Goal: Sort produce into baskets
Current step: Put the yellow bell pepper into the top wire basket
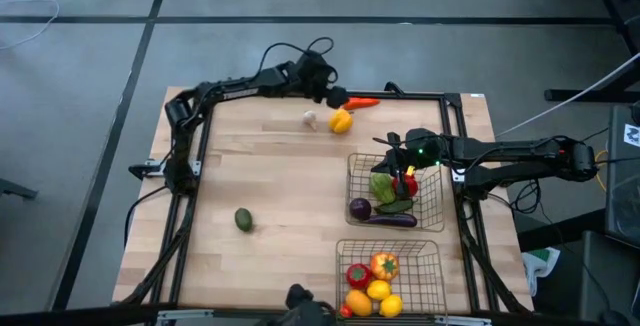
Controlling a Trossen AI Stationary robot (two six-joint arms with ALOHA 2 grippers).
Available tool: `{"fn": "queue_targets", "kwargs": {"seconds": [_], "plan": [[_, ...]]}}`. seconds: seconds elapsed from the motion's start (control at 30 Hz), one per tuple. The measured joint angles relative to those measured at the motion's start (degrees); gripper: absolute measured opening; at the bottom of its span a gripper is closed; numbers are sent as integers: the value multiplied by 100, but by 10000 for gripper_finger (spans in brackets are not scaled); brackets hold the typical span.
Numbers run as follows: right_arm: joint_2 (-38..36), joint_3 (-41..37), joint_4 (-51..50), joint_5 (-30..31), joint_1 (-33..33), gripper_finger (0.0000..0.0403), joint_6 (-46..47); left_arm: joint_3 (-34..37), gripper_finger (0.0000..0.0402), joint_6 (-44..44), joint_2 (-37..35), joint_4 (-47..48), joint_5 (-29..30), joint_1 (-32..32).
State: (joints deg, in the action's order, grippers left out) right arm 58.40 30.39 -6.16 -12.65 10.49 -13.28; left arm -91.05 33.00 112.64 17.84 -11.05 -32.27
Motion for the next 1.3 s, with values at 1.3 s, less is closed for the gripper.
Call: {"fn": "queue_targets", "kwargs": {"seconds": [1.3], "plan": [[1,0,2,7,1,1,142,223,392,-1048,356,252,1262,678]]}}
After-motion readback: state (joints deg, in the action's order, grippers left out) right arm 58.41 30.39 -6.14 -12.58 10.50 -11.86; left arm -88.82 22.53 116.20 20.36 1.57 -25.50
